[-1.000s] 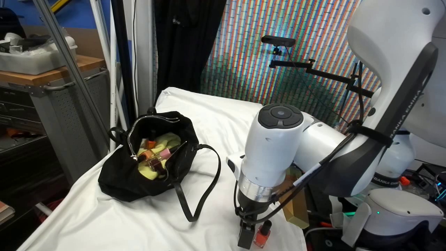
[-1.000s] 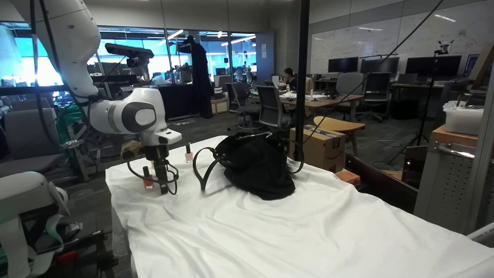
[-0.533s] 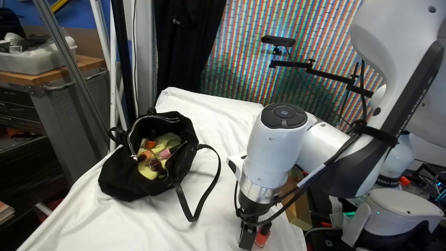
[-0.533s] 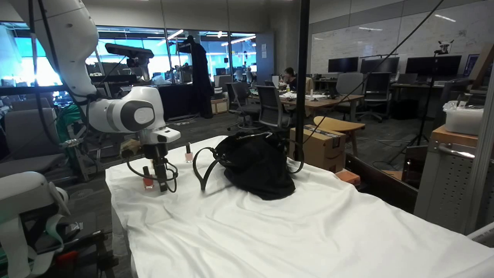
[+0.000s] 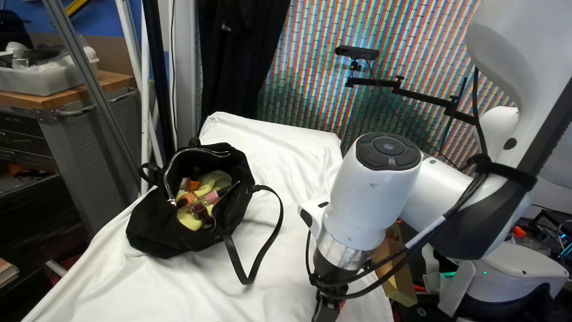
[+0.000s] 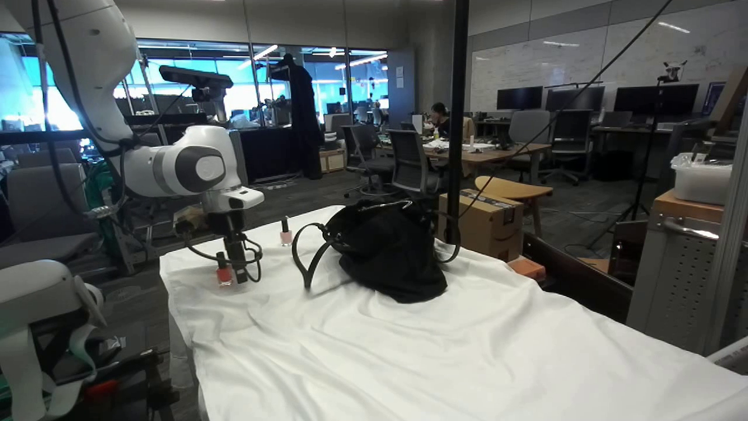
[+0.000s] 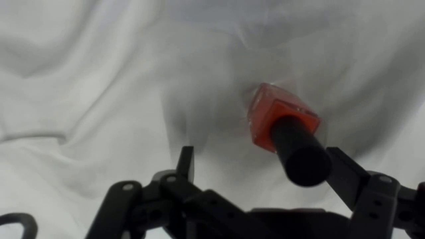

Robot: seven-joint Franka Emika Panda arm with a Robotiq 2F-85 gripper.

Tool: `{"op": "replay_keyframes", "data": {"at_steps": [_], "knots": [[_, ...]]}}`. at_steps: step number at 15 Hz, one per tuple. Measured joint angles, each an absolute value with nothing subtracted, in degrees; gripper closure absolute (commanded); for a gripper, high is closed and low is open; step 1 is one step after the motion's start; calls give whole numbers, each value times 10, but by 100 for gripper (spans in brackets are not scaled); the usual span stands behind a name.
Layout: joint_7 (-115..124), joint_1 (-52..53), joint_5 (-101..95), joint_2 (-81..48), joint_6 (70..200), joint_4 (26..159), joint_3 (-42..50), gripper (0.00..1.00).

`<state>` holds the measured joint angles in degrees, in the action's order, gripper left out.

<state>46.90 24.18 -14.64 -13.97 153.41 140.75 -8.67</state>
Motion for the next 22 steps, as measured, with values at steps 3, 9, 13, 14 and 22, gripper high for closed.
{"op": "replay_keyframes", "data": {"at_steps": [3,9,13,14,22], "knots": [[497,249,-168,-130,1533,1414,-86,0],[535,255,-195,-121,1533,1426,-89,0],[536,255,-196,-121,1535,1430,-94,0],[536,255,-196,-121,1535,1430,-95,0],[538,255,-207,-117,1534,1429,-96,0]]}}
